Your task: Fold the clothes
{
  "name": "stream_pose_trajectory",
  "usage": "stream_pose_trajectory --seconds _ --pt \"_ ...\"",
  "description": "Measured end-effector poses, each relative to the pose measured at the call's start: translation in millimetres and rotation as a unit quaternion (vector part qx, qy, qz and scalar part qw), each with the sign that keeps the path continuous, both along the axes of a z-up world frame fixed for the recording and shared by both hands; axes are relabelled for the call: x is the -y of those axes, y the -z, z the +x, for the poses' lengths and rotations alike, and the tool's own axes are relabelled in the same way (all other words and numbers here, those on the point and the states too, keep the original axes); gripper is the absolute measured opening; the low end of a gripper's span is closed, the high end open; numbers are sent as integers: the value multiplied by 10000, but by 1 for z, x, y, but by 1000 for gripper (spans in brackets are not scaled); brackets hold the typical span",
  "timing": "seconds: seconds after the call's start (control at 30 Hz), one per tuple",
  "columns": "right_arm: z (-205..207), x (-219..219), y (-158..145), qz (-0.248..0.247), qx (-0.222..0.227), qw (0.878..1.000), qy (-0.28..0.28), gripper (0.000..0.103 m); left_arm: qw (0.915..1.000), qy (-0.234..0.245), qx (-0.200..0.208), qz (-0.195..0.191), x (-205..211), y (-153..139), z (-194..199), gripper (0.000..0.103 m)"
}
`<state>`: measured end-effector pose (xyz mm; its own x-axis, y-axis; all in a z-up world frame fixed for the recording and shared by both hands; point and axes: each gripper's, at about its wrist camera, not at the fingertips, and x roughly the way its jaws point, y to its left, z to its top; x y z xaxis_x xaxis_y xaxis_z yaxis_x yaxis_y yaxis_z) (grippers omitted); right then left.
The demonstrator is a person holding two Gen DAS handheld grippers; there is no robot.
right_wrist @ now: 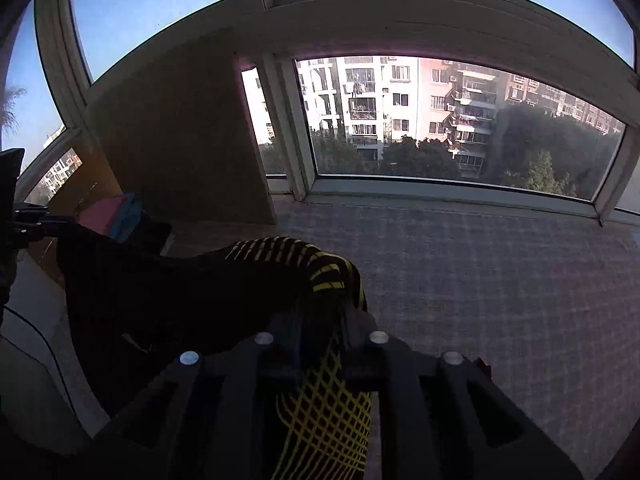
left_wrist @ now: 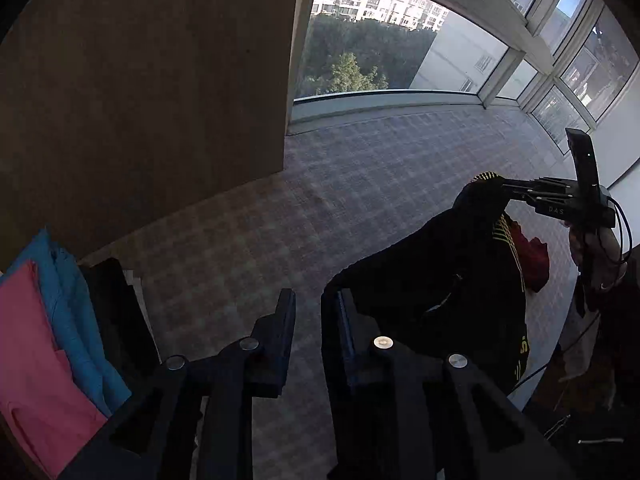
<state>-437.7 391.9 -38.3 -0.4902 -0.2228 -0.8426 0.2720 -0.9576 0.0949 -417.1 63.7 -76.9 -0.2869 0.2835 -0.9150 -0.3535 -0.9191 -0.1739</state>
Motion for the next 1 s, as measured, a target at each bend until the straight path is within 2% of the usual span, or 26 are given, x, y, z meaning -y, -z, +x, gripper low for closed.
stream_pose_trajectory --seconds 0.03,0.1,0.17,0.23,0.27,0.33,0.4,0.5,0.6,0.73,0.9,0.93,1.0 --pt "-28 1 37 136 460 9988 45 24 9998 -68 132 -166 0 23 -11 18" --pt "-59 -2 89 68 1108 9938 -10 24 9986 18 304 -439 0 55 -18 18" --pt "-66 -9 114 -106 1392 9902 -39 25 9974 299 356 -549 -2 65 -13 19" --pt "-54 -25 118 -355 1400 9889 -344 43 9957 643 354 -573 -8 67 -5 20" --pt "-48 -27 118 -394 1340 9889 -502 45 9935 926 296 -585 -15 67 0 25" --pt "-42 -27 117 -359 1147 9895 -801 46 9868 1402 230 -773 -32 70 2 25" --pt "-43 -25 119 -190 906 9897 -1096 46 9831 1556 320 -911 -43 82 -5 25" --pt "-52 -23 130 149 756 9879 -1347 46 9821 1510 484 -1012 -49 105 -22 24" --pt "-71 -25 144 126 922 9859 -1390 46 9822 1430 598 -1060 -49 120 -34 25" --pt "-88 -23 156 228 1118 9809 -1576 46 9834 1252 595 -1170 -47 125 -42 40" --pt "-99 -19 164 400 1112 9770 -1777 53 9799 1238 555 -1464 -60 131 -43 43" --pt "-100 -18 164 411 1119 9761 -1817 55 9795 1216 574 -1499 -62 134 -44 42" --pt "-103 -17 166 434 1134 9743 -1898 56 9819 1195 611 -1335 -62 135 -45 24"
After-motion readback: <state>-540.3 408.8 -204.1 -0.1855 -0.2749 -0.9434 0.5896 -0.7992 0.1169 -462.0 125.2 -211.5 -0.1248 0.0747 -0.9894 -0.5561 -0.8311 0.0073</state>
